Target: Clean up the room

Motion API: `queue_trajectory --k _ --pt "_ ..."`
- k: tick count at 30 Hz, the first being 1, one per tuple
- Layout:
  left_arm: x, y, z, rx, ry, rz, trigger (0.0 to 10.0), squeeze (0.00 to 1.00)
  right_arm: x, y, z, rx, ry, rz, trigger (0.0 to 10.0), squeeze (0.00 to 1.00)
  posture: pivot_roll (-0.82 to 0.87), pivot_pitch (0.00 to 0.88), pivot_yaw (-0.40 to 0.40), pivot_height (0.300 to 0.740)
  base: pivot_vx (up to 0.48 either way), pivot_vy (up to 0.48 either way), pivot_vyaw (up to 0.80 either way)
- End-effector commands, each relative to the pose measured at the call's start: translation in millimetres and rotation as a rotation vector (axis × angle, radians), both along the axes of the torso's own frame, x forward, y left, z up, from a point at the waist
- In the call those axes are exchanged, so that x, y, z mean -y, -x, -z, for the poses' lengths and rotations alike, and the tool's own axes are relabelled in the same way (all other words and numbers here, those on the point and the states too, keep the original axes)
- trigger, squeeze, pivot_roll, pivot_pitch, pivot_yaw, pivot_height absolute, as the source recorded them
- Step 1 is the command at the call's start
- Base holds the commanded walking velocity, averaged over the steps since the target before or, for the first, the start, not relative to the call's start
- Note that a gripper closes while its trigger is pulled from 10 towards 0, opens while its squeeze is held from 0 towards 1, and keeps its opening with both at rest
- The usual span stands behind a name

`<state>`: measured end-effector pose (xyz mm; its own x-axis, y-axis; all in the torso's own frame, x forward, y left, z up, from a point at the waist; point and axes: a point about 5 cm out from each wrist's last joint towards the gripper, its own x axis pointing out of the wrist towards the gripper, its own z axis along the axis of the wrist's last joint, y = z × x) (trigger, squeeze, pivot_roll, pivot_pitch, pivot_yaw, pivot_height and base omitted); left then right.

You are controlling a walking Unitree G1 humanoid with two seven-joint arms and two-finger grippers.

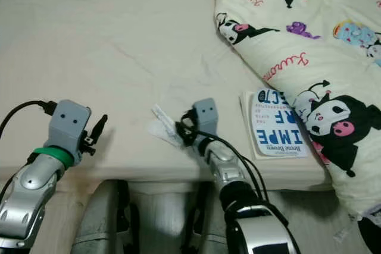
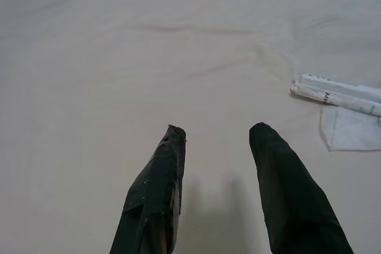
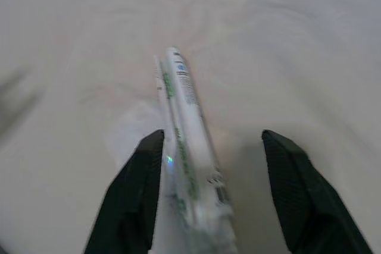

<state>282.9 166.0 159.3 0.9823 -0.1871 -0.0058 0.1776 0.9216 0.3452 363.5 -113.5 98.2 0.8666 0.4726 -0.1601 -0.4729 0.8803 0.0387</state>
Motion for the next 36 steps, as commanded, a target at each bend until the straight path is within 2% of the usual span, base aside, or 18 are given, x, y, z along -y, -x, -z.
queue_trajectory --k 1,2,8,11,13,18,19,20,21,25,36 --pt "-0.2 6.5 0 -0.017 0.007 -0.002 10.0 0.00 -3.1 3.1 5 -0.014 0.001 -0.050 10.0 1.00 0.25 0.359 0.054 0.606 0.000 0.000 0.00" --pt "0.5 9.4 -5 -0.009 0.010 0.000 10.0 0.00 -5.6 1.3 1 -0.003 0.013 -0.072 10.0 0.00 0.26 0.365 0.048 0.606 0.000 0.000 0.00" --pt "-0.5 19.4 -16 -0.001 0.024 -0.005 10.0 0.00 -8.4 -2.1 1 -0.012 0.127 -0.092 10.0 0.00 0.30 0.382 0.035 0.606 0.000 0.000 0.00" --pt "-3.8 28.8 -19 -0.008 0.022 -0.023 10.0 0.00 -7.9 -0.3 8 -0.058 0.185 -0.100 10.0 0.00 0.35 0.395 0.027 0.606 0.000 0.000 0.00" --pt "-3.8 28.8 -19 -0.008 0.022 -0.023 10.0 0.00 -7.9 -0.3 8 -0.058 0.185 -0.100 10.0 0.00 0.35 0.395 0.027 0.606 0.000 0.000 0.00" --pt "-8.3 45.4 -22 -0.023 0.019 -0.060 10.0 0.00 -4.2 4.2 22 -0.142 0.279 -0.081 10.0 0.00 0.41 0.413 0.011 0.606 0.000 0.000 0.00" --pt "-9.2 50.1 -23 -0.027 0.023 -0.076 10.0 0.00 -1.9 5.1 26 -0.162 0.320 -0.065 4.9 0.00 0.42 0.412 0.007 0.606 0.000 0.000 0.00" --pt "-9.2 50.1 -23 -0.027 0.023 -0.076 10.0 0.00 -1.9 5.1 26 -0.162 0.320 -0.065 4.9 0.00 0.42 0.412 0.007 0.606 0.000 0.000 0.00" --pt "-9.6 52.9 -24 -0.032 0.025 -0.086 10.0 0.00 -0.5 5.4 28 -0.171 0.350 -0.055 0.0 0.00 0.42 0.411 0.007 0.606 0.000 0.000 0.00" --pt "-8.2 54.9 -25 -0.038 0.034 -0.091 10.0 0.00 1.5 3.3 25 -0.173 0.346 -0.030 0.0 0.00 0.41 0.404 0.007 0.606 0.000 0.000 0.00" --pt "-3.3 42.2 -26 -0.033 0.051 -0.083 10.0 0.00 12.9 -5.0 14 -0.155 0.334 0.024 0.0 0.00 0.38 0.325 -0.005 0.606 0.000 0.000 0.00"
